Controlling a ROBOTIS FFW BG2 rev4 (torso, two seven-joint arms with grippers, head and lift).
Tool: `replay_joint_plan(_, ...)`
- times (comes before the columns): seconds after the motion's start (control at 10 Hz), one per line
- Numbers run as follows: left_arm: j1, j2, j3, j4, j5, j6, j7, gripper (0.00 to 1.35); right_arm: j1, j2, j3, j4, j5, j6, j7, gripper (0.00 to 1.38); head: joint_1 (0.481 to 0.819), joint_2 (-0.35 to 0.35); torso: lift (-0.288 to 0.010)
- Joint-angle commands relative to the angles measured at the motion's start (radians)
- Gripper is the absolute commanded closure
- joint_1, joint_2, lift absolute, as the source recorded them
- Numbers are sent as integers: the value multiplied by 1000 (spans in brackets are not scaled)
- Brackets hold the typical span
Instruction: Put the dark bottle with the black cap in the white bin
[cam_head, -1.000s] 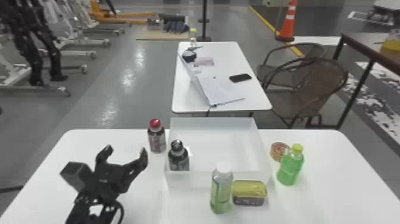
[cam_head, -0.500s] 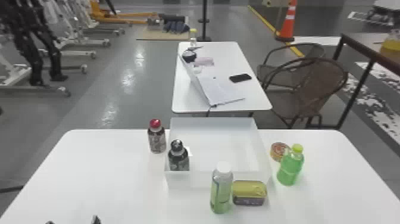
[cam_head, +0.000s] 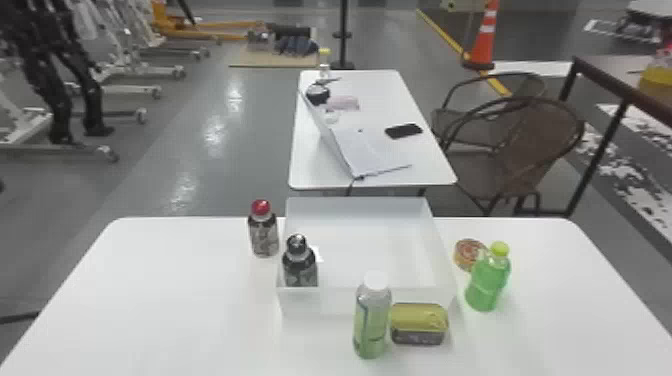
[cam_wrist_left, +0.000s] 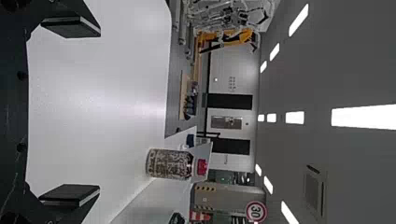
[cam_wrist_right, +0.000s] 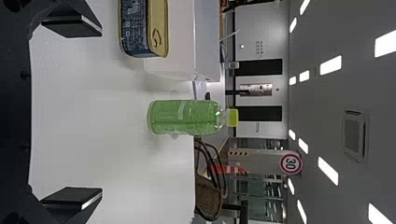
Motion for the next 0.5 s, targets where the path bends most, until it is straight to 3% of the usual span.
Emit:
replay_joint_plan(0.0, 0, -3, 9, 1, -6, -1, 0, 122, -1, 0, 0, 0, 1, 0, 0, 94, 549, 0, -100)
replay_joint_plan(0.4, -6, -3, 3, 13, 3, 2, 0, 122, -1, 1, 2, 2, 1, 0, 0, 93, 549, 0, -100)
